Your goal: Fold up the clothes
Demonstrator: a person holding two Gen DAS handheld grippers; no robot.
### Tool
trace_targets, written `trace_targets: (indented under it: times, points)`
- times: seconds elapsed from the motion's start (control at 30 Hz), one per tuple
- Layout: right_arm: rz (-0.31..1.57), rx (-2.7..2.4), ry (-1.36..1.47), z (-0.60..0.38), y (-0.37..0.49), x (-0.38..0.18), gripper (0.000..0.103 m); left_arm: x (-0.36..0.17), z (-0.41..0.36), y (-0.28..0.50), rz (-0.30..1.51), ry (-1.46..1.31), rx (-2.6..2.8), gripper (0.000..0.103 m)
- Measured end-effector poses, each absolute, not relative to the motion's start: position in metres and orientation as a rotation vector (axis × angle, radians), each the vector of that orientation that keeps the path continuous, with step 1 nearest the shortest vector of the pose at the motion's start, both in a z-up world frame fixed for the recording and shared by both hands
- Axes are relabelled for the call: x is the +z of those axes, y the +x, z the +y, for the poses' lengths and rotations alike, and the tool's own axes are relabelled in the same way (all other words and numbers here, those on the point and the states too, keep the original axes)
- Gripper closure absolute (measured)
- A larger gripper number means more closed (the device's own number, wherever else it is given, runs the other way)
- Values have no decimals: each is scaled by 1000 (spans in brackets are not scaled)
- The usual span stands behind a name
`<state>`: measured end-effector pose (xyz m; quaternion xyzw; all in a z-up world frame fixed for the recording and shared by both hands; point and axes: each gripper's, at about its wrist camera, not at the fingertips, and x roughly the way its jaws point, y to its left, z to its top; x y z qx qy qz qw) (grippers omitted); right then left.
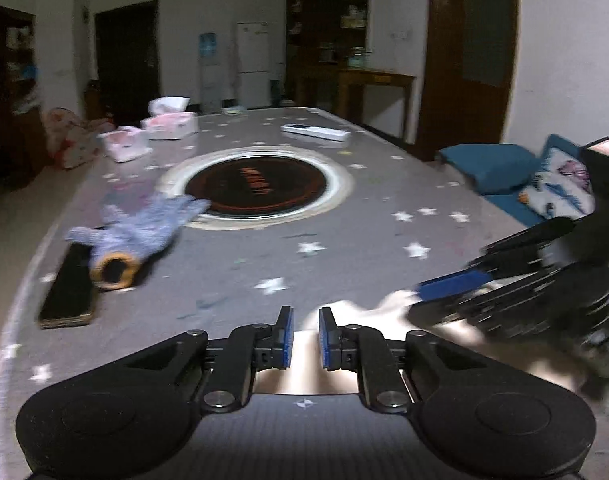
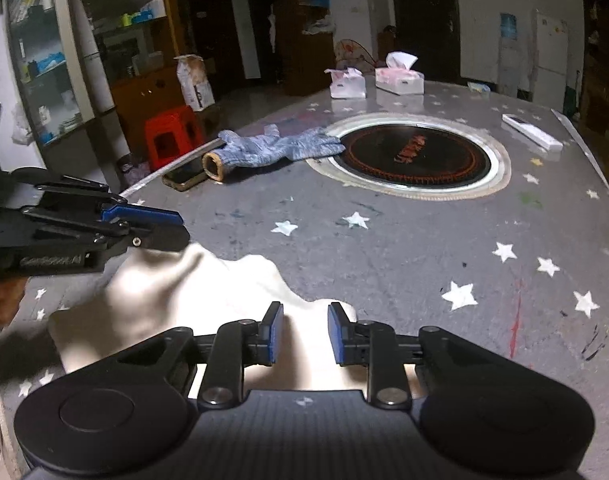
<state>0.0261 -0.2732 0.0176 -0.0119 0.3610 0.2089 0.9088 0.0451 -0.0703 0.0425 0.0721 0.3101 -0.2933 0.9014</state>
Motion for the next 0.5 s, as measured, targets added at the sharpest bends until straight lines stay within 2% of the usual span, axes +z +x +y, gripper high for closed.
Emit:
trace_targets:
  times: [0.2, 0.5]
  points:
    - [753, 431, -50, -267, 31, 12, 80, 16, -88, 66, 721, 145, -604, 89]
    - [728, 475, -82, -279, -12, 28, 80, 11, -88, 64, 690, 150, -581, 88]
